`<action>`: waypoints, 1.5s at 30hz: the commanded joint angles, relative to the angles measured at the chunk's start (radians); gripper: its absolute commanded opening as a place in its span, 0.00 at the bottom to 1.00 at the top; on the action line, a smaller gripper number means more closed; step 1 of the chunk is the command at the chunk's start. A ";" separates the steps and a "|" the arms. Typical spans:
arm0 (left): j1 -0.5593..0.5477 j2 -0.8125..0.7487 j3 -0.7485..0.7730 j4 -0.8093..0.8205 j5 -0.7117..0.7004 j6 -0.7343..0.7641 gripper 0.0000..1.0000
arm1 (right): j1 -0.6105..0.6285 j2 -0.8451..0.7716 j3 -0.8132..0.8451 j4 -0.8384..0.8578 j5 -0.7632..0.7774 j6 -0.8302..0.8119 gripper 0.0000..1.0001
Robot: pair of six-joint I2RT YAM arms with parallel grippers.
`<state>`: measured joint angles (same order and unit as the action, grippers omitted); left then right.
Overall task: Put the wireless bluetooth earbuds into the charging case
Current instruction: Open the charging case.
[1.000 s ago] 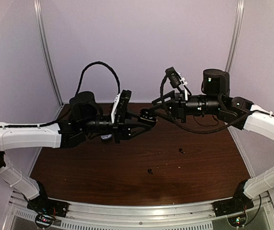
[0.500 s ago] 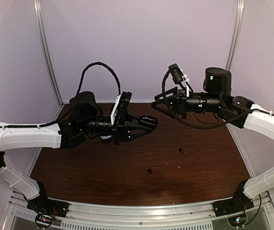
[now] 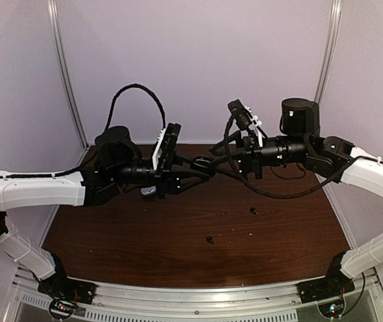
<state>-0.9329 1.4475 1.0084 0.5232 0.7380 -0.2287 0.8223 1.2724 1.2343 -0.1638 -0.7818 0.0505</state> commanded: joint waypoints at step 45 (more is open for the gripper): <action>0.006 0.021 0.007 0.047 0.015 -0.015 0.00 | -0.021 -0.021 0.042 0.114 -0.002 0.092 0.62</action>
<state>-0.9241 1.4517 1.0080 0.5274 0.7620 -0.2348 0.8005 1.2808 1.2392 -0.1108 -0.7136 0.1169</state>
